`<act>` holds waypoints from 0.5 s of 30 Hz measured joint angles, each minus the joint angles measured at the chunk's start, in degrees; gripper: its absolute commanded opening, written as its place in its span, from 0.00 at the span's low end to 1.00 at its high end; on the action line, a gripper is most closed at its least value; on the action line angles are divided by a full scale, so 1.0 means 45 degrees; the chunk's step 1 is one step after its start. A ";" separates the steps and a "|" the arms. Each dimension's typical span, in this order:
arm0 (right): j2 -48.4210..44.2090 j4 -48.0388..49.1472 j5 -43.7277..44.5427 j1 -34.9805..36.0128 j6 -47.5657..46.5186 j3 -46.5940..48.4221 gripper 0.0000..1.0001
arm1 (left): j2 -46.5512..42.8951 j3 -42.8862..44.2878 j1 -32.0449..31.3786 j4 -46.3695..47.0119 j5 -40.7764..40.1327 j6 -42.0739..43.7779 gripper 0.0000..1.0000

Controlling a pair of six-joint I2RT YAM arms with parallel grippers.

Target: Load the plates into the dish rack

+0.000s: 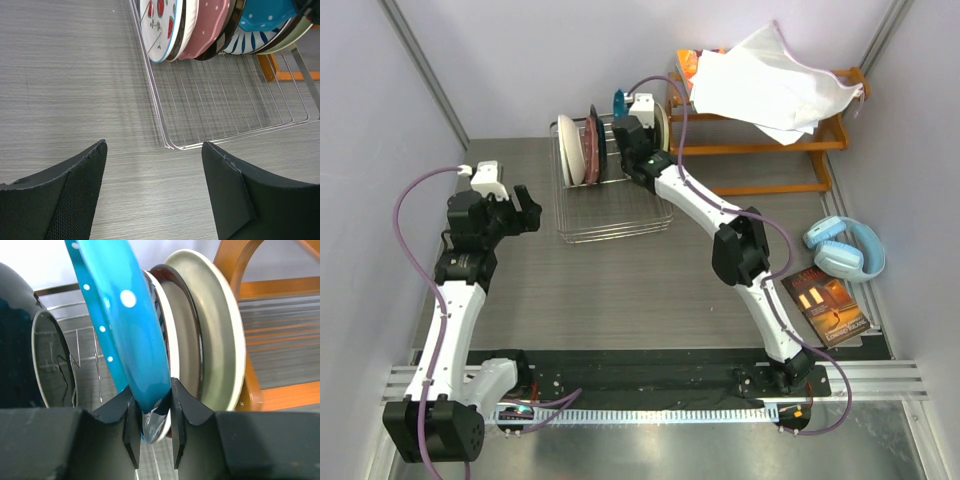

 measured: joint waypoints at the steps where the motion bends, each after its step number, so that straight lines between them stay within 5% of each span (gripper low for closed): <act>1: 0.0194 0.0053 0.0136 0.0044 0.0000 0.0097 0.01 | 0.0015 -0.0024 0.0000 0.0000 0.0019 0.0000 0.77; 15: 0.1049 0.1044 0.2297 0.1039 -0.0447 0.0549 0.01 | 0.0194 -0.0078 0.0000 0.0180 0.0068 -0.0058 0.78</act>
